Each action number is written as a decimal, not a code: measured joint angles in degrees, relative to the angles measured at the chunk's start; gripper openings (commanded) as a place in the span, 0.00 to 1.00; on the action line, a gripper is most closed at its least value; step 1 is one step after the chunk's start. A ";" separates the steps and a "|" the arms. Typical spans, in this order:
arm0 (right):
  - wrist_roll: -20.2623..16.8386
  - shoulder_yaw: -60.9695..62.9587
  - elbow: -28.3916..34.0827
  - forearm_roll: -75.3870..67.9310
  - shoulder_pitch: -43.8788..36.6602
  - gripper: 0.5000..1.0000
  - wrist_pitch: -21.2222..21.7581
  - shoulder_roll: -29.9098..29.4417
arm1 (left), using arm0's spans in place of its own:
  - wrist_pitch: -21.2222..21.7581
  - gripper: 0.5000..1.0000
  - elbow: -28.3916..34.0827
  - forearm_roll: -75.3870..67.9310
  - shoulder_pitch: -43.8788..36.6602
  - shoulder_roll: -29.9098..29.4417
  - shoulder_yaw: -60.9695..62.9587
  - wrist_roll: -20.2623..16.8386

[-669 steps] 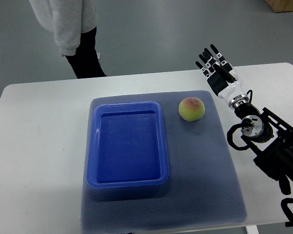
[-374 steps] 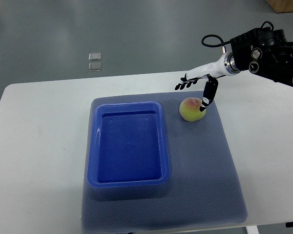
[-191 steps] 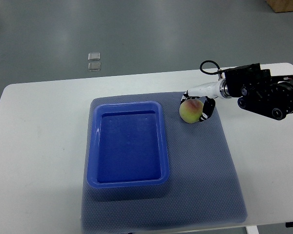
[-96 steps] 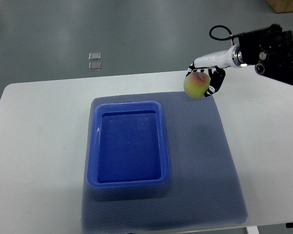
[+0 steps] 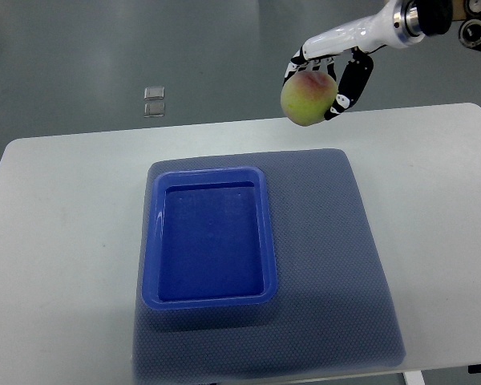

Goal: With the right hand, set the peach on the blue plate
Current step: 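Carry the peach over the blue tray and lower it inside, then open the right hand to release the peach into the tray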

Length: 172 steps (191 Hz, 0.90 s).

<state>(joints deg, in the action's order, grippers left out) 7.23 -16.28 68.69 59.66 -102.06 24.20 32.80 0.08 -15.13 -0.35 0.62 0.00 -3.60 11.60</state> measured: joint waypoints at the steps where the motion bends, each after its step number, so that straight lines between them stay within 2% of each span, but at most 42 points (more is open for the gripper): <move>1: 0.00 0.00 -0.04 -0.06 0.01 0.00 -0.15 -0.21 | 0.00 1.00 0.00 0.00 0.00 0.00 0.00 0.00; 41: -0.09 -0.43 -3.13 -5.37 0.83 0.00 -2.96 -10.99 | -0.04 1.00 0.05 0.00 -0.01 0.00 0.00 0.00; 108: 0.03 -0.74 -15.37 -5.92 10.54 0.02 -5.39 -30.48 | 0.01 1.00 0.45 0.00 0.01 0.00 -0.04 0.00; 127: 0.08 -0.67 -17.72 -5.80 13.52 0.04 -5.85 -32.45 | 0.01 1.00 0.46 0.00 0.00 0.00 -0.04 0.00; 172: 0.15 -0.66 -21.37 -5.47 19.70 0.07 -8.06 -32.79 | 0.01 1.00 0.46 0.00 -0.01 0.00 0.09 0.00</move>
<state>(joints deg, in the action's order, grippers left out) 7.38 -16.95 47.32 54.19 -82.36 16.15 0.01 0.09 -14.67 -0.35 0.61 0.00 -3.51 11.60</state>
